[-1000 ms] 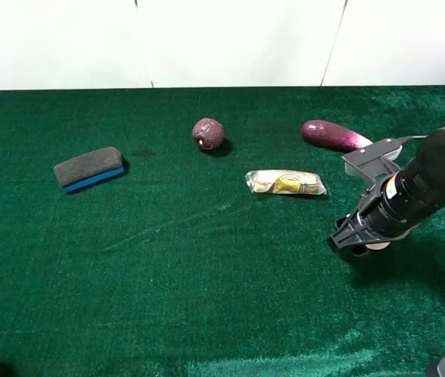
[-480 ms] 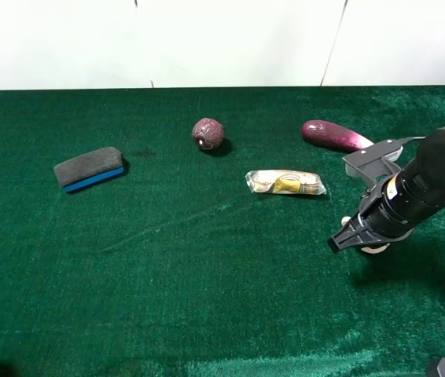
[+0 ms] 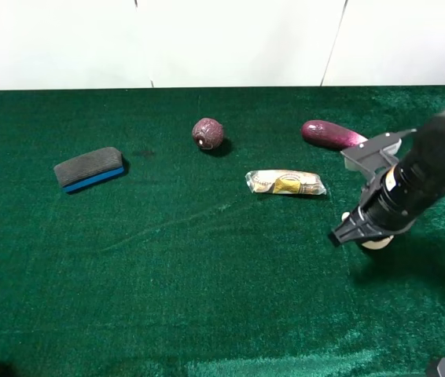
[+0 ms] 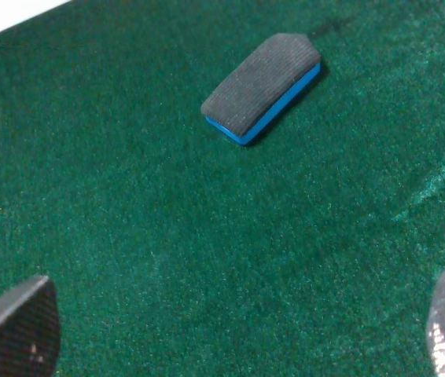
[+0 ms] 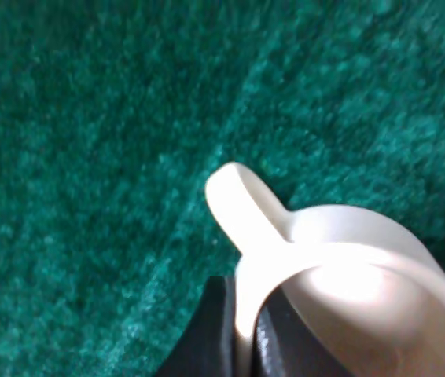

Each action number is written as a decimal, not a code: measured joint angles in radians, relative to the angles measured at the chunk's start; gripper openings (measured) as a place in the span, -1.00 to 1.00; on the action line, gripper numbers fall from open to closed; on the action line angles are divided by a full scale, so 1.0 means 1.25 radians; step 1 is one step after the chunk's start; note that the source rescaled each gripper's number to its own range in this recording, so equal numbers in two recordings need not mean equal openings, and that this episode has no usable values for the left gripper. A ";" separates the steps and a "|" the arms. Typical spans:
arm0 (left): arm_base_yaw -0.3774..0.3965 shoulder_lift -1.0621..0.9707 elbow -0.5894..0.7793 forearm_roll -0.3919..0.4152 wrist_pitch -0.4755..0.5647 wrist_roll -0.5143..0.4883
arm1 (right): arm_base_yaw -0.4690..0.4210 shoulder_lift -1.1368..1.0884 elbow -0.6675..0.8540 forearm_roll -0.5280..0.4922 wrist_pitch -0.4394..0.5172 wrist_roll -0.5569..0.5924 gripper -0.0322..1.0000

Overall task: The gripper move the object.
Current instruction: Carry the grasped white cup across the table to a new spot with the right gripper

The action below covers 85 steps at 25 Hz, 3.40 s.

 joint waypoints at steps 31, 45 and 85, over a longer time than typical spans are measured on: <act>0.000 0.000 0.000 0.000 0.000 0.000 | 0.386 0.086 -0.366 -0.034 0.208 -0.037 -0.94; 0.000 0.000 0.000 0.000 0.000 0.000 | 0.512 0.294 -0.667 0.009 0.327 -0.152 -0.94; 0.000 0.000 0.000 0.002 0.000 0.000 | 0.500 0.589 -1.025 0.102 0.407 -0.432 -0.94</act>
